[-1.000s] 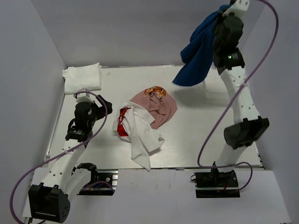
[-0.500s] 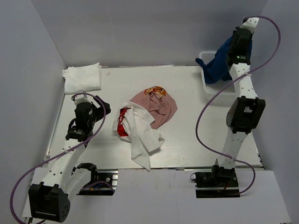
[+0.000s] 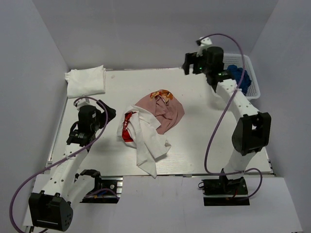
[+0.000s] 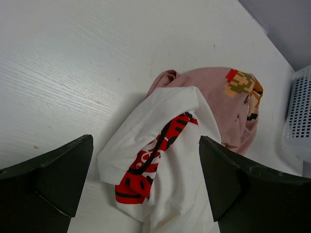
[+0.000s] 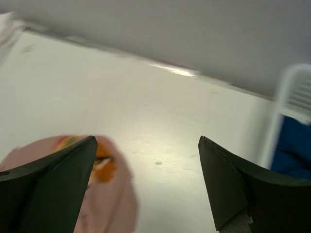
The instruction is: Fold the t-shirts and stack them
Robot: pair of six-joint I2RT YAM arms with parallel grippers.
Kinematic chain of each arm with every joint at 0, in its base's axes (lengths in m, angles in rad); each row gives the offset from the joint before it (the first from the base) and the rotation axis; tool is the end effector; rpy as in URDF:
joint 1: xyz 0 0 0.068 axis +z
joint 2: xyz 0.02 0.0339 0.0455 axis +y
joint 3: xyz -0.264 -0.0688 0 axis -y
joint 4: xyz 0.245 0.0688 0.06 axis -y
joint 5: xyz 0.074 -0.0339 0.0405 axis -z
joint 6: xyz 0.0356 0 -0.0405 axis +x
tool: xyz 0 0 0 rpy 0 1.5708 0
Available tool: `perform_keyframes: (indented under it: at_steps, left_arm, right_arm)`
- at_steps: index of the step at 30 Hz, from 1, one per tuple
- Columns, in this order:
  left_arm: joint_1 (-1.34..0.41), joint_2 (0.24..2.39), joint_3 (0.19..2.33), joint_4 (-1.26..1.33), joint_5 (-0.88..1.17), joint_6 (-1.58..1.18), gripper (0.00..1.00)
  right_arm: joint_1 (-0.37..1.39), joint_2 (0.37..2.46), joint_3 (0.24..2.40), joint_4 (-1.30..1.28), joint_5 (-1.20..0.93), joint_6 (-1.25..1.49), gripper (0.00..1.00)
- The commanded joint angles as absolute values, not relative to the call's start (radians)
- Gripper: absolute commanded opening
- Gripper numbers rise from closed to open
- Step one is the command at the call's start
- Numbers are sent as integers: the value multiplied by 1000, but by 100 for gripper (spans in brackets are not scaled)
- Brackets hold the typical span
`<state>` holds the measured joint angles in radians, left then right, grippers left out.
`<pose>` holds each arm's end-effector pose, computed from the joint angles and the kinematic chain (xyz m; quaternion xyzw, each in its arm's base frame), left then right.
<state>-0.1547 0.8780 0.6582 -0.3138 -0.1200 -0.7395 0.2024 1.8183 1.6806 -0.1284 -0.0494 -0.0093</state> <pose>0.1960 -0.0263 0.2662 -0.2784 0.8216 -0.1670 0.4687 0.4319 0.0904 0.3664 -0.0988 0.7884 0.0780 0.6021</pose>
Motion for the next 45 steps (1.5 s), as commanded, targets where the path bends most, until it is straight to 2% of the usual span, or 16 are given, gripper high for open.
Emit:
perform_keyframes:
  at_steps: [1,3,6,13,16,25,26,27,29,30,33,40,43,45]
  left_arm:
    - [-152,871,699,-396,-100,-779,99]
    - [-163,882,725,-396,-68,-753,99]
    - [-163,893,726,-387,-57,-733,99]
    - [-146,940,739,-329,32,-670,99]
    - [-146,917,709,-246,86,-670,99]
    - [-146,891,707,-270,52,-686,99]
    - [-146,891,716,-270,52,-686,99]
    - [-146,891,716,-279,52,-677,99]
    - [-146,891,716,-290,26,-676,99]
    - [-146,882,716,-290,26,-676,99]
    - [-146,847,686,-275,15,-676,99]
    - [-146,847,646,-227,66,-655,99]
    - [-146,877,646,-227,77,-655,99]
    - [-146,893,655,-227,77,-655,99]
  right_arm:
    - [283,1740,1545,-26,-198,44,90]
    - [308,1717,1426,94,-225,151,90]
    - [370,1716,1330,121,-235,207,90]
    - [475,1900,1416,14,-239,222,90]
    - [508,1953,1410,22,-128,224,90]
    - [615,2103,1467,-55,103,167,90]
    - [620,2108,1473,-54,112,178,88]
    - [620,2114,1471,-49,117,186,72]
    - [620,2123,1502,-73,115,219,34]
    - [621,2123,1514,-87,94,222,0]
    - [618,2066,1557,-114,106,221,0]
    - [614,1754,1617,21,158,84,0]
    - [598,1747,1713,2,158,66,0]
    - [563,1762,1871,-112,164,100,0]
